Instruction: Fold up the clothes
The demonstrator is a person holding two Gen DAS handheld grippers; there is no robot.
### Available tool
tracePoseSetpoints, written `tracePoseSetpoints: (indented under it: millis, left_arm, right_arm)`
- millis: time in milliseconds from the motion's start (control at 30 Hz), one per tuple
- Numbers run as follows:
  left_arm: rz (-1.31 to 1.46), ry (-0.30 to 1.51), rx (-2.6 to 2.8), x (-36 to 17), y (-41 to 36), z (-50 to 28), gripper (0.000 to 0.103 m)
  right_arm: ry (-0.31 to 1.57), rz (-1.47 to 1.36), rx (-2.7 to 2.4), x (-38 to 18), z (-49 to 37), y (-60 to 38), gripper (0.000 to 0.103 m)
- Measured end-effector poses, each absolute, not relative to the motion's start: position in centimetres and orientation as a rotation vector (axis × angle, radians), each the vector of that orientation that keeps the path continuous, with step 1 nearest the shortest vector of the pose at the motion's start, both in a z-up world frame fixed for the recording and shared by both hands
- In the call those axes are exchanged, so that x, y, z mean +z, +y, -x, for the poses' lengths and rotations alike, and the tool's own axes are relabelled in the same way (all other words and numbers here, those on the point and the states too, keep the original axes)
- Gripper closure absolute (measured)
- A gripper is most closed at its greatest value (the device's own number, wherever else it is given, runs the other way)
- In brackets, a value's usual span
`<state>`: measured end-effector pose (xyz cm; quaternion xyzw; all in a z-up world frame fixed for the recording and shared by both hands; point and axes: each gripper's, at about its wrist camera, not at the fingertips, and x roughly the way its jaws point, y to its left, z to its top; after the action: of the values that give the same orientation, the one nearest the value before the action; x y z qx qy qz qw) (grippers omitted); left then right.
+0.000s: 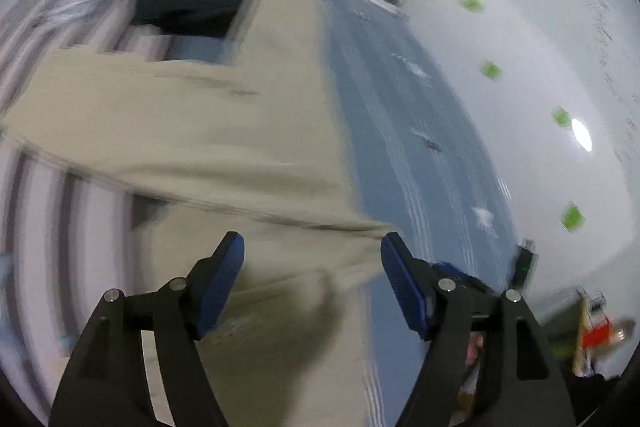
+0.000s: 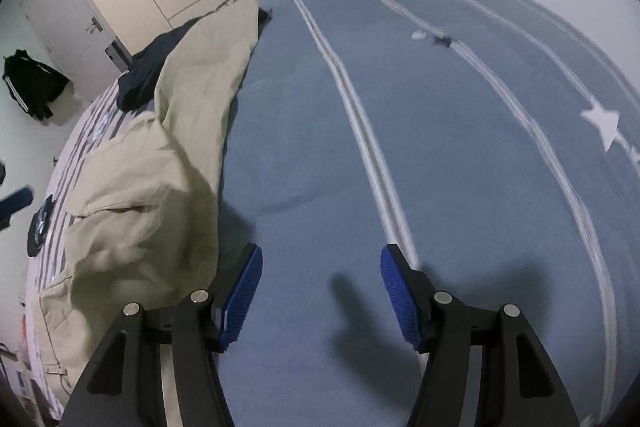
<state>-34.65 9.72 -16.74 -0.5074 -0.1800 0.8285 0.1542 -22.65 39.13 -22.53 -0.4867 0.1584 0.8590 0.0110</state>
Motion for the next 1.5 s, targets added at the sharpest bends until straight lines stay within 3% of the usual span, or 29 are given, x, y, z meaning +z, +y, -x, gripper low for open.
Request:
tracePoseSetpoints:
  millis: [233,400,500,533,567,600,700,833,933,1000,1067,1133,1233,1367,1500]
  left_arm:
    - [1.655,-0.768,2.477,-23.1,-1.6,25.9,0.034]
    - [1.641,-0.931,2.322,-26.1,-2.0,24.4,0.034]
    - [1.605,-0.822,2.322,-26.6,0.0,25.8,0.035]
    - [1.576,-0.811,2.317,-26.7,0.5,26.2,0.044]
    - [1.528,-0.82,2.292,-26.5,0.8,26.4,0.074]
    - [1.499,-0.797,2.282,-26.2,1.5,26.7,0.086]
    - [1.395,-0.682,2.227,-23.3,4.3,25.1,0.097]
    - [1.409,-0.798,1.983,-20.9,9.3,20.7,0.097]
    - [1.468,-0.498,1.918,-18.8,16.0,16.0,0.09]
    - [1.458,-0.421,1.969,-17.9,17.3,13.6,0.087]
    - [1.465,-0.511,2.05,-18.1,15.9,12.2,0.068]
    - [1.522,-0.639,2.115,-19.1,13.3,11.4,0.058]
    - [1.634,-0.769,2.175,-20.6,9.3,11.5,0.055]
    - [1.67,-0.522,2.437,-22.1,7.0,12.7,0.054]
    - [1.717,-0.475,2.423,-25.0,6.7,15.0,0.054]
  right_arm:
    - [0.508,1.539,2.756,-21.8,23.2,32.3,0.045]
    - [0.457,1.504,2.797,-21.1,25.6,28.2,0.045]
    - [0.335,1.538,2.734,-22.2,27.3,27.0,0.045]
    - [0.321,1.569,2.71,-23.0,27.7,27.0,0.045]
    - [0.306,1.599,2.685,-23.7,28.2,27.0,0.046]
    - [0.292,1.628,2.66,-24.5,28.6,27.0,0.046]
    - [0.235,1.669,2.625,-25.7,29.4,27.1,0.06]
    - [0.137,1.649,2.633,-25.8,29.2,27.8,0.062]
    - [0.143,1.63,2.641,-25.3,27.9,29.0,0.062]
    - [0.16,1.611,2.636,-24.5,26.6,29.8,0.062]
    - [0.194,1.588,2.654,-23.4,24.6,30.3,0.061]
    - [0.225,1.595,2.671,-22.7,22.3,30.0,0.061]
    - [0.271,1.646,2.679,-22.5,19.0,29.1,0.059]
    - [0.393,1.706,2.667,-22.5,14.9,28.6,0.056]
    - [0.394,1.776,2.64,-23.3,10.6,27.1,0.053]
